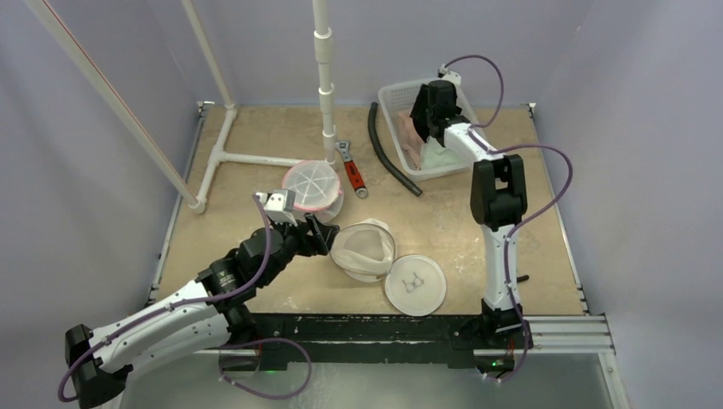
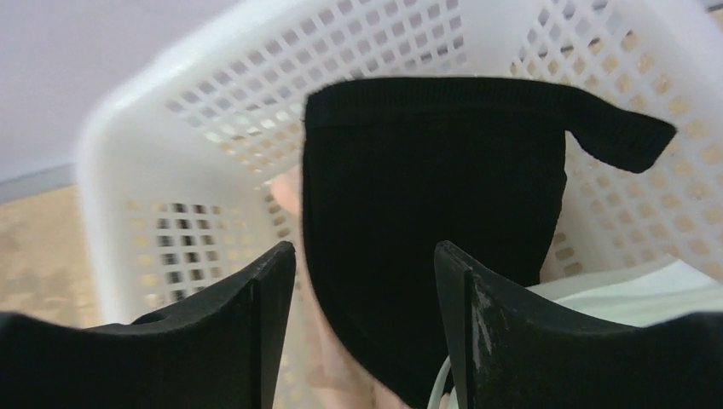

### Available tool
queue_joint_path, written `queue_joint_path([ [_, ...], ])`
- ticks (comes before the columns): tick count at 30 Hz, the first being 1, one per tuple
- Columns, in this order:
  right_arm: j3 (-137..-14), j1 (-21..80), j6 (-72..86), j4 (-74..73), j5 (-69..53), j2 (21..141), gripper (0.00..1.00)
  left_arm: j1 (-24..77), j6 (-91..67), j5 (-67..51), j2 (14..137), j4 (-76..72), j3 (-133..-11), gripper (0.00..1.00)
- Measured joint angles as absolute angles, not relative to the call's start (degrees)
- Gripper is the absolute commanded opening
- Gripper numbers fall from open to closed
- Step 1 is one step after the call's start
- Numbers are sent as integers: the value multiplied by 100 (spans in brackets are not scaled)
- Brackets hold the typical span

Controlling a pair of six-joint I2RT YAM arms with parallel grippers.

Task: Unzip the laundry bag and remove the bra
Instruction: Place the bra in the bin.

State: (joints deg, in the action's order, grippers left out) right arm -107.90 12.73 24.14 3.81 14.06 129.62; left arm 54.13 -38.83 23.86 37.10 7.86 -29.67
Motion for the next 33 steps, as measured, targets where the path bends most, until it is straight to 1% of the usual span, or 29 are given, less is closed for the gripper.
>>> queue_joint_path([
  [3,-11006,1306,2202,311,1542,13353,70,5413,-3881,2414,3752,864,-2998,74],
  [7,-11365,1376,1861,196,1868,13670,69,5413,-3883,2445,3782,867,-3017,74],
  [13,-11507,1509,1487,246,2185,13697,68,5413,-3898,2429,3970,858,-3017,73],
  [21,-11498,1649,1337,320,2270,13699,70,5413,-3944,2416,4016,797,-3017,73],
  [24,-11498,1695,1313,336,2309,13699,68,5413,-3946,2414,4016,784,-3017,73],
  [26,-11528,1717,1295,305,2344,13716,65,5413,-3946,2401,4016,784,-3017,73],
  [29,-11738,1737,1256,239,2504,13852,54,5413,-3946,2394,4016,786,-3017,73],
  [33,-11889,1739,1188,185,2722,14079,45,5413,-3946,2379,4016,781,-3017,73],
])
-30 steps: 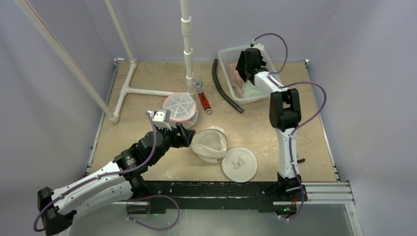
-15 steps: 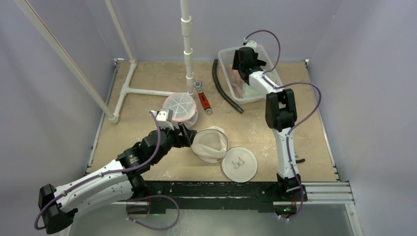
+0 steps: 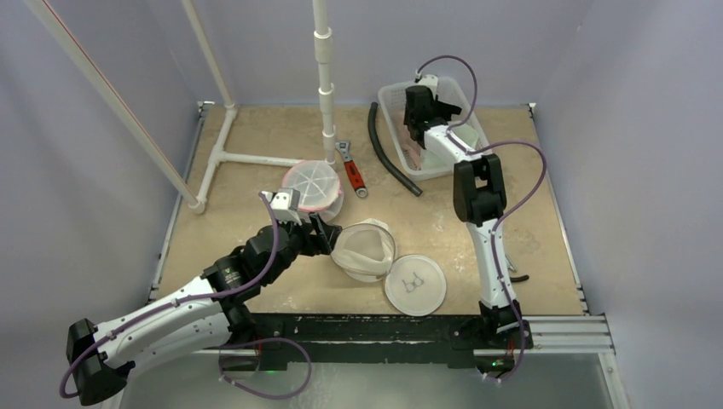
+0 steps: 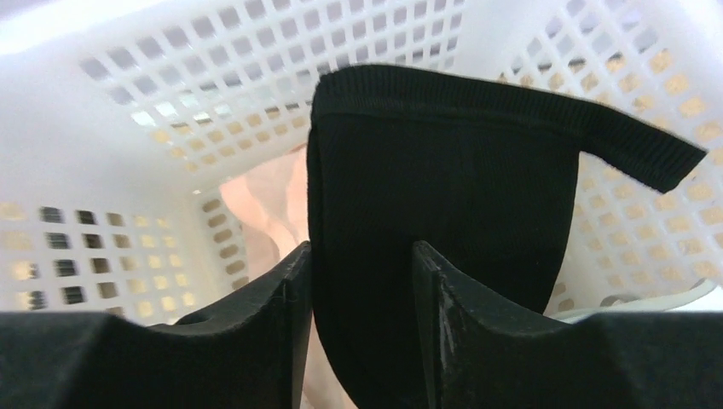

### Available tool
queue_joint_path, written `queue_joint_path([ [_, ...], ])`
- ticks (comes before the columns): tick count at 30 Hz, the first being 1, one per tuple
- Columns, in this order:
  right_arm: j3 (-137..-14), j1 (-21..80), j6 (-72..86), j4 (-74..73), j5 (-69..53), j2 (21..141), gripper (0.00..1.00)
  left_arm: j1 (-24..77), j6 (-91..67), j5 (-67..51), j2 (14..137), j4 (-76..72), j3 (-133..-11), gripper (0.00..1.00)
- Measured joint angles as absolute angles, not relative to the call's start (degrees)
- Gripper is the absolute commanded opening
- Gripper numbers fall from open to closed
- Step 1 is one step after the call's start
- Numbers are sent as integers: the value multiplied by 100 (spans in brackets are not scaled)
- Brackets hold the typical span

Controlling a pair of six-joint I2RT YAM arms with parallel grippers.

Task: Unzip the laundry bag and remove the bra
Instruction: Place the bra in the bin.

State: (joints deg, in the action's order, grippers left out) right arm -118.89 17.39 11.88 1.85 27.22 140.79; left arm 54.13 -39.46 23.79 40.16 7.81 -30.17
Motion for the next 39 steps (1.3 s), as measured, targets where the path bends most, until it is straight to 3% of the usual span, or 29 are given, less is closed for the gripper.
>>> queue_joint_path([
  [5,-11893,1741,1133,93,2891,14239,34,5413,-3955,2316,4038,775,-3017,73],
  [13,-11928,1809,1059,73,3037,14234,8,5413,-3986,2272,4053,777,-3017,73],
  [25,-12042,2001,882,244,2904,14223,2,5413,-3988,2272,4053,781,-3017,73],
  [26,-12090,2025,878,252,2882,14223,3,5413,-3986,2274,4053,781,-3017,73],
  [28,-12210,2064,871,248,2856,14223,19,5413,-3986,2274,4053,784,-3017,73],
  [29,-12276,2075,871,242,2836,14226,36,5413,-3986,2274,4053,784,-3017,73],
  [31,-12505,2099,878,207,2803,14245,53,5413,-3986,2276,4049,792,-3017,73],
  [34,-12621,2110,888,257,2773,14245,61,5413,-3986,2276,4032,827,-3017,73],
  [39,-12492,2110,904,242,2751,14226,65,5413,-3990,2274,3975,847,-3017,73],
])
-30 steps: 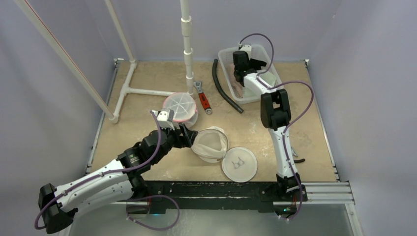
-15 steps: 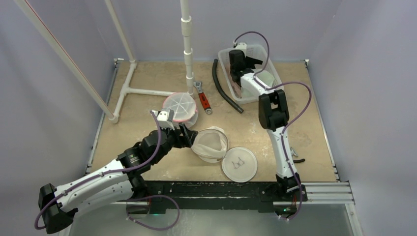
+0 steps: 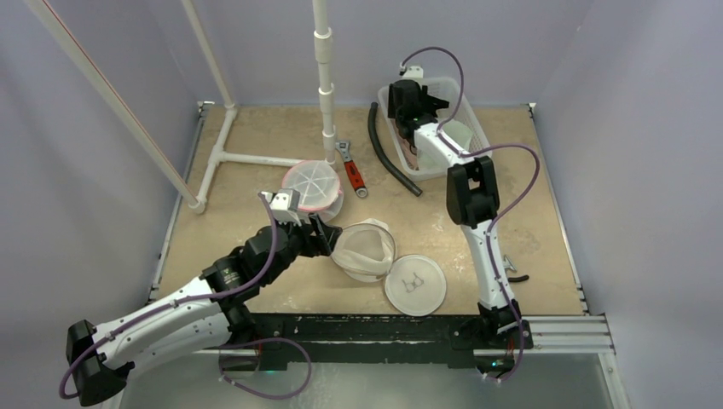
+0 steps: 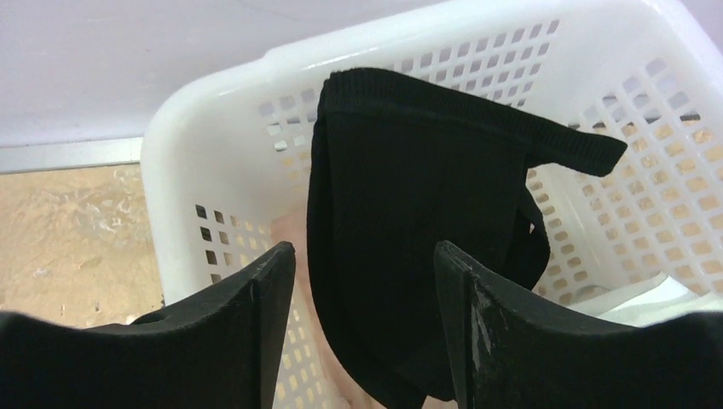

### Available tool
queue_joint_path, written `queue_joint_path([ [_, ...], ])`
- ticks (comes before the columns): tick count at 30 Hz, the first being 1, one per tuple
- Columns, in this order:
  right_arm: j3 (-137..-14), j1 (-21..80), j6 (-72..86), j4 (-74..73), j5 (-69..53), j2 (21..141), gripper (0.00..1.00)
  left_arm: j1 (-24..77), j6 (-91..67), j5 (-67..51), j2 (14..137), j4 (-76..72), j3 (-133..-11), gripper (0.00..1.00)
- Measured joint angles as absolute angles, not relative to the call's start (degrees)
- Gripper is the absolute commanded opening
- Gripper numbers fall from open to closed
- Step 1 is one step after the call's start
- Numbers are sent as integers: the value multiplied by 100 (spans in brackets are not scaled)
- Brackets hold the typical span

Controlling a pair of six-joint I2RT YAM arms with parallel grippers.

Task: Unzip the laundry bag and remove the bra
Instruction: Place the bra in the bin.

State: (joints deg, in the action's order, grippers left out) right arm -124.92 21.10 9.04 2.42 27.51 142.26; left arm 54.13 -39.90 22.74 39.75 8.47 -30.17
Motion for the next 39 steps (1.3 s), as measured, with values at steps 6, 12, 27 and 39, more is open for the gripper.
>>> queue_joint_path([
  [6,-12123,2106,1039,123,2622,13802,61,5413,-4003,2268,3935,843,-3017,73],
  [12,-11098,2021,1409,200,2359,12422,33,5413,-4125,2231,3874,808,-3009,72],
  [27,-10206,1557,1813,117,1997,12731,27,5413,-4289,2036,3723,740,-3009,72],
  [39,-9972,1413,1970,-311,2390,12724,26,5413,-4305,2027,3634,766,-2987,72],
])
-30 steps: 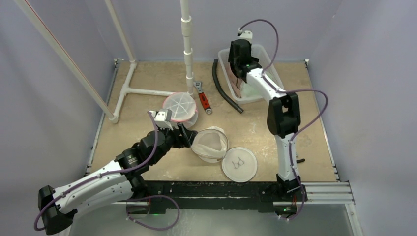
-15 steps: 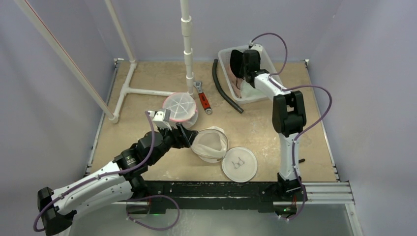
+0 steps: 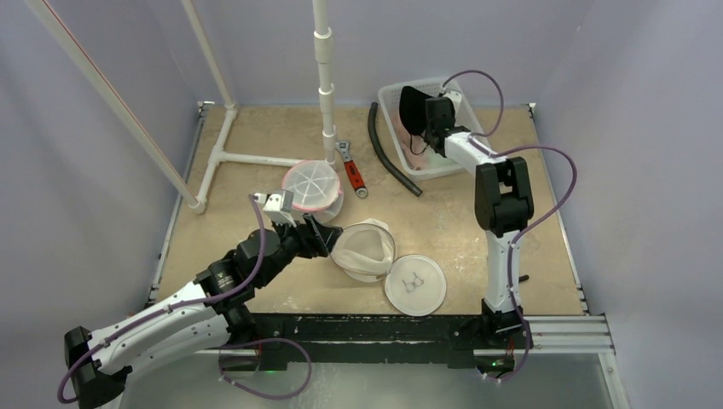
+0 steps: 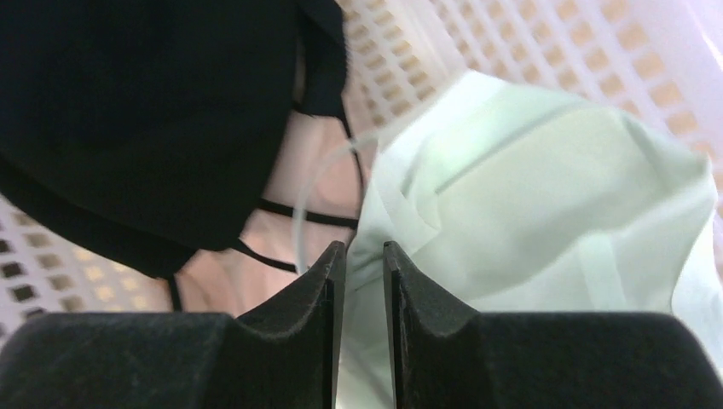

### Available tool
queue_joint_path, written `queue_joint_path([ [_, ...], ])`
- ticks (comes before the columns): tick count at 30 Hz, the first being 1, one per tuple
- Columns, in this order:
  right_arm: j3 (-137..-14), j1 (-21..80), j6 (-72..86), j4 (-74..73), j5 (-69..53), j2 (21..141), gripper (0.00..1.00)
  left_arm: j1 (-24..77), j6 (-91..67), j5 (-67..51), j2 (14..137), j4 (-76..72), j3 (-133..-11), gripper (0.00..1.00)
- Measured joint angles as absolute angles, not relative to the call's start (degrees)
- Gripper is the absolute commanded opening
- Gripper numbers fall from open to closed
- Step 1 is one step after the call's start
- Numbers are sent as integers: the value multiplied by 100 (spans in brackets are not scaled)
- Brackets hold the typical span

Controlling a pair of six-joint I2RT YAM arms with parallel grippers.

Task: Unzip the laundry bag and remove the bra
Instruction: Place the bra in the bin.

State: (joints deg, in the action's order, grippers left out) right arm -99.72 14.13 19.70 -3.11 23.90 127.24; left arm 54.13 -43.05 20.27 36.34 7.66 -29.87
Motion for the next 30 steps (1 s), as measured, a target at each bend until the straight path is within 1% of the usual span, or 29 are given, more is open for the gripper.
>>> queue_joint_path([
  [4,-9472,1302,2043,-377,2410,12383,28,5413,-4381,1977,3625,731,-2862,72],
  [6,-9347,1273,2082,-331,2397,12210,33,5413,-4401,1949,3625,735,-2825,72],
  [9,-9157,1273,2121,-174,2292,11819,44,5413,-4407,1920,3618,725,-2821,71],
  [11,-9137,1273,2150,-23,2196,11524,48,5413,-4421,1914,3601,722,-2821,72],
  [13,-9137,1297,2220,139,2047,11172,51,5413,-4423,1916,3588,716,-2821,72],
  [17,-9098,1428,2370,412,1883,10353,53,5413,-4421,1929,3605,714,-2821,71],
  [22,-8333,1579,2679,642,1841,9343,62,5413,-4423,1935,3695,722,-2821,71],
  [26,-7865,1404,2884,613,1848,9413,70,5413,-4449,1933,3730,727,-2821,71],
  [30,-7703,1214,2945,325,1981,10007,71,5413,-4517,1929,3745,729,-2821,71],
])
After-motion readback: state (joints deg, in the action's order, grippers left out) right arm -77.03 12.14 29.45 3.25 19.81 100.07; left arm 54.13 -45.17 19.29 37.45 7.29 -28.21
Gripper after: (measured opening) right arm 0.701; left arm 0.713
